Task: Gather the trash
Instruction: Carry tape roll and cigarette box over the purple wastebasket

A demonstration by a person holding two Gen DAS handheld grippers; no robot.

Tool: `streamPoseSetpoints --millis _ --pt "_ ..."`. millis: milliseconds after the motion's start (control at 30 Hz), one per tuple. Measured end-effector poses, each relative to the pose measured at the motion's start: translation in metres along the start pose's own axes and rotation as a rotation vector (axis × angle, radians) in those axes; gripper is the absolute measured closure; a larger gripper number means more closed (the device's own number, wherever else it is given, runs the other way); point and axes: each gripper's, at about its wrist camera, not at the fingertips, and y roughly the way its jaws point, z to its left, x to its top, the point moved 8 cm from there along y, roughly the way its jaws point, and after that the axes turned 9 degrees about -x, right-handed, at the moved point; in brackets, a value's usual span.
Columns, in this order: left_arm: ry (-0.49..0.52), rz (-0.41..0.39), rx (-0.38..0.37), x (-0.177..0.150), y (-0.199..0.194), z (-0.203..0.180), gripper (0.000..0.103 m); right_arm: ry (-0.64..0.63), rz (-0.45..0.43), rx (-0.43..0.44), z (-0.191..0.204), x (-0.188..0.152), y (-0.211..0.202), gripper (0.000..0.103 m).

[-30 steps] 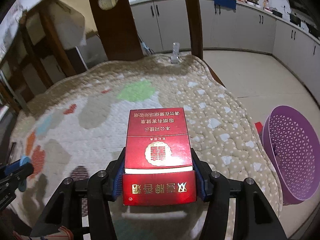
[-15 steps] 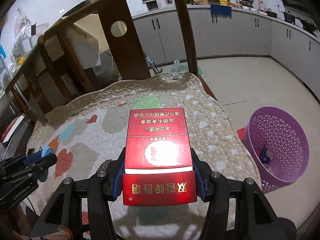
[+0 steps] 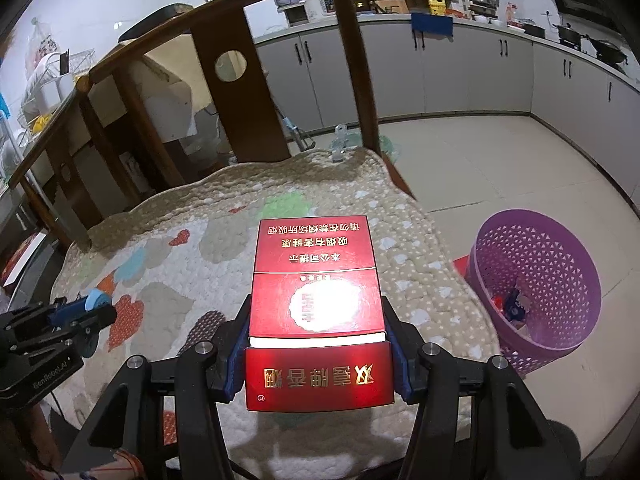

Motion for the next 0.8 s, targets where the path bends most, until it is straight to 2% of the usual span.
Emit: streamPoseSetpoints --millis 433,600,800 --pt "0.105 0.041 -0.008 0.027 0.035 -0.042 0.078 0.047 -0.077 -0.098 -0.054 0.017 0.019 0.042" --pt "0.152 0.045 -0.027 0.039 0.048 -0.065 0.078 0.106 -0.115 -0.139 -0.08 0.02 0.019 0.042" --pt "0.207 0.057 -0.052 0.05 0.062 -0.093 0.078 0.192 -0.104 -0.152 -0.11 0.015 0.025 0.042"
